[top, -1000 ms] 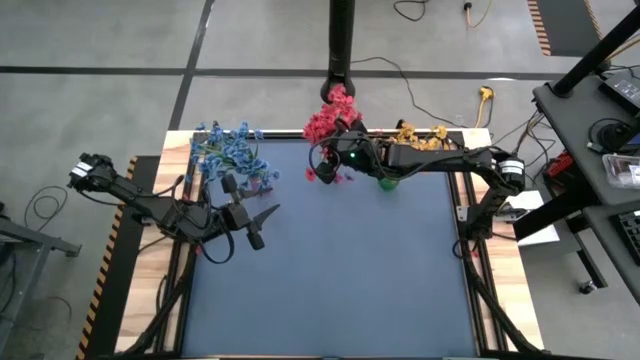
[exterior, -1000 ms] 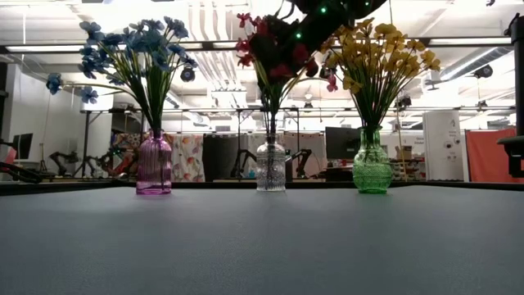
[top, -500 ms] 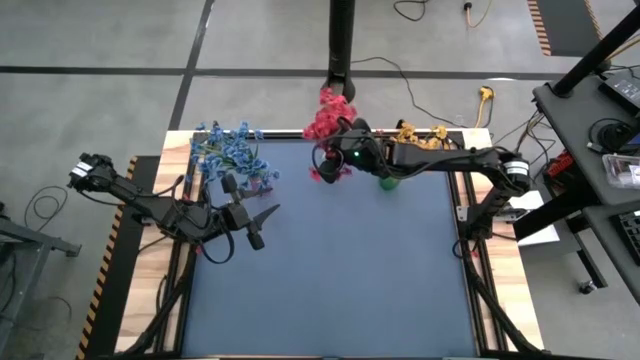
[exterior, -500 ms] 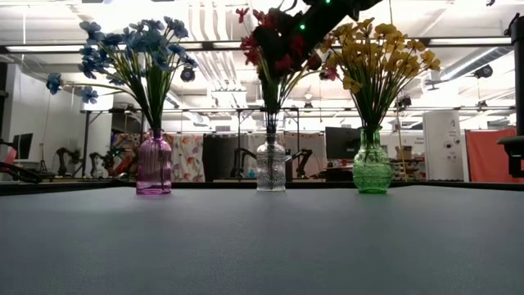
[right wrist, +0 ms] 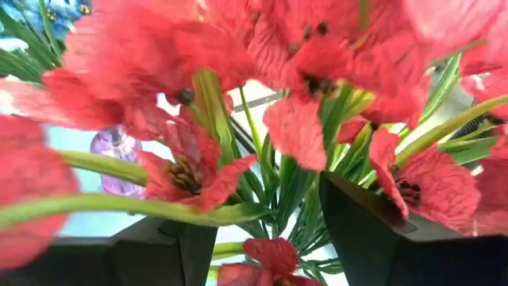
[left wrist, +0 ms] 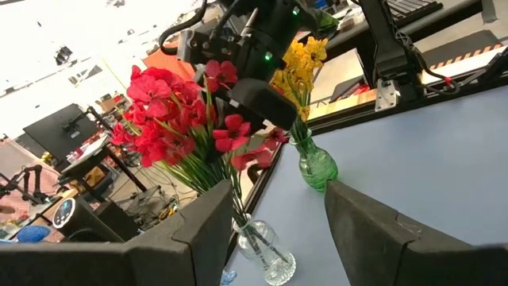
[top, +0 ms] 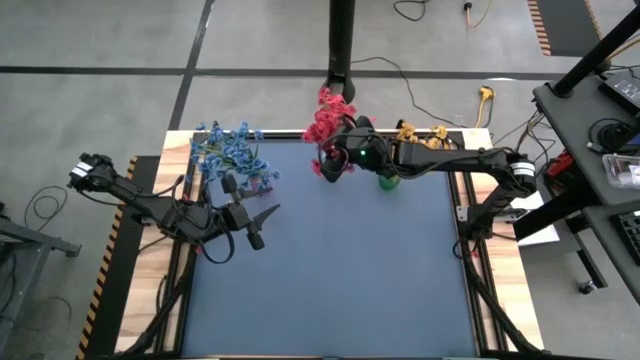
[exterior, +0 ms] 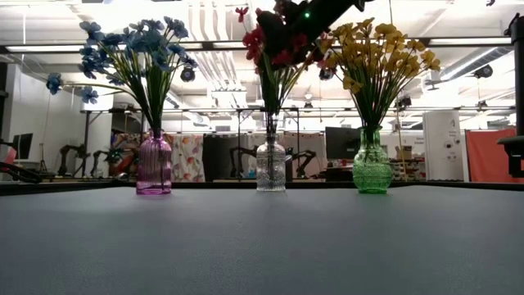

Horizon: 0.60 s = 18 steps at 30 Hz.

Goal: Sort flowers into vase by color
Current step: Put the red flower into the transparent vase

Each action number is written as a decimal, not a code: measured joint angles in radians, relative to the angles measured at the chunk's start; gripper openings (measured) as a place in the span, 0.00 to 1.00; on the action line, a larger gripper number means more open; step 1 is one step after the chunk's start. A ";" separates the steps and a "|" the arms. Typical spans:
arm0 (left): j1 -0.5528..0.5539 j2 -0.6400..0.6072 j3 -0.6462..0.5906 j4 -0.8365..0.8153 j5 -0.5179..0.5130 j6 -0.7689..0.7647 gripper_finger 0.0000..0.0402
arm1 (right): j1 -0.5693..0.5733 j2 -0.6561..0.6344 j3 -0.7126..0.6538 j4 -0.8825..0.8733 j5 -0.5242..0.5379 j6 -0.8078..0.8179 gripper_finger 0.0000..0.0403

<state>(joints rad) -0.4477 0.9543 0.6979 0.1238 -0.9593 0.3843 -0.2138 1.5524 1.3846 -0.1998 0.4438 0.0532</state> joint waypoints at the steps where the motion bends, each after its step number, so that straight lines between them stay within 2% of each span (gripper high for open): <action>1: 0.000 0.000 0.000 0.000 0.000 0.000 0.46 | 0.000 -0.001 0.000 0.003 0.000 0.000 0.50; 6: 0.000 0.000 0.000 0.000 0.000 0.000 0.46 | -0.003 -0.007 0.000 0.011 0.000 0.000 0.42; 15: 0.000 0.000 0.000 0.001 0.000 0.000 0.46 | -0.019 -0.001 0.000 0.028 0.000 -0.014 0.08; 18: 0.000 0.000 0.000 0.001 0.000 0.000 0.46 | -0.022 0.000 0.000 0.026 0.000 -0.014 0.04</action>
<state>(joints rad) -0.4479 0.9543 0.6979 0.1249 -0.9592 0.3843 -0.2362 1.5524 1.3846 -0.1734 0.4442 0.0390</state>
